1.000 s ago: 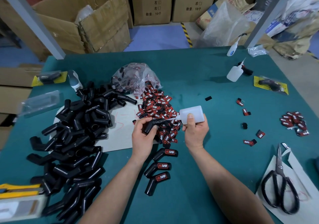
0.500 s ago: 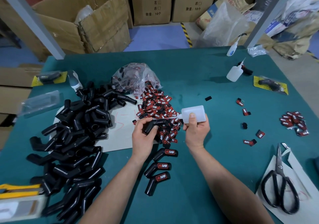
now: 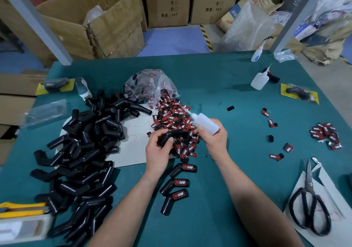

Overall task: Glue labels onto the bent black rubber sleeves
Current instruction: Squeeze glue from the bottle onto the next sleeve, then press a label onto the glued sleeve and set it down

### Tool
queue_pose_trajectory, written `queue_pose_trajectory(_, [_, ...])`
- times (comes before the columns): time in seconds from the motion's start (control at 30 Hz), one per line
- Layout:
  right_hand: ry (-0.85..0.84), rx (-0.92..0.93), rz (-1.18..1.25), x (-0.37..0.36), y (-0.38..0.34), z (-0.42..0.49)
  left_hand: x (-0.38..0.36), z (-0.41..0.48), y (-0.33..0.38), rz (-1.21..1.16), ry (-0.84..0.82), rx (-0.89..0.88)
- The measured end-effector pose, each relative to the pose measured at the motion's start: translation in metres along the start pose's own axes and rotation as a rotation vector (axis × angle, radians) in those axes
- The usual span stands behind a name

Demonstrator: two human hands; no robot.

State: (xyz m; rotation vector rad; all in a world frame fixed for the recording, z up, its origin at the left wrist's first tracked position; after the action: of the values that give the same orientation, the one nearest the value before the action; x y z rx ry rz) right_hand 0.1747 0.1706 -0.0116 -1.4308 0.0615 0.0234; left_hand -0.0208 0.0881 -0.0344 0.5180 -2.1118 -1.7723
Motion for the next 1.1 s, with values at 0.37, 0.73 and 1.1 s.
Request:
queue_pose_trajectory(0.37, [0.010, 0.096, -0.567, 0.016, -0.002, 0.020, 0.004, -0.003, 0.004, -0.102, 0.043, 0.004])
queue_pose_trajectory(0.73, [-0.042, -0.080, -0.663, 0.017, 0.010, 0.021, 0.002, -0.012, 0.012, 0.324, 0.092, -0.256])
queue_pose_trajectory(1.1, [0.032, 0.261, -0.533, 0.012, -0.011, 0.011, 0.012, -0.004, 0.012, 0.082, 0.154, -0.208])
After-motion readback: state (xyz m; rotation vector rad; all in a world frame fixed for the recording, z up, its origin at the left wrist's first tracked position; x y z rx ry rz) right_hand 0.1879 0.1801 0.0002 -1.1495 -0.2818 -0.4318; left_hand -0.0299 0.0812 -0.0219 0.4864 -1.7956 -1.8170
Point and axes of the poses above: each hand's wrist, its own z-axis towards the middle knuckle, its own x-axis out of the back of the hand, y = z × x, the point moved 4 cm from there along z, towards the middle knuckle, and after that the axes turned 7 degrees about x, right-handed, at the moved point
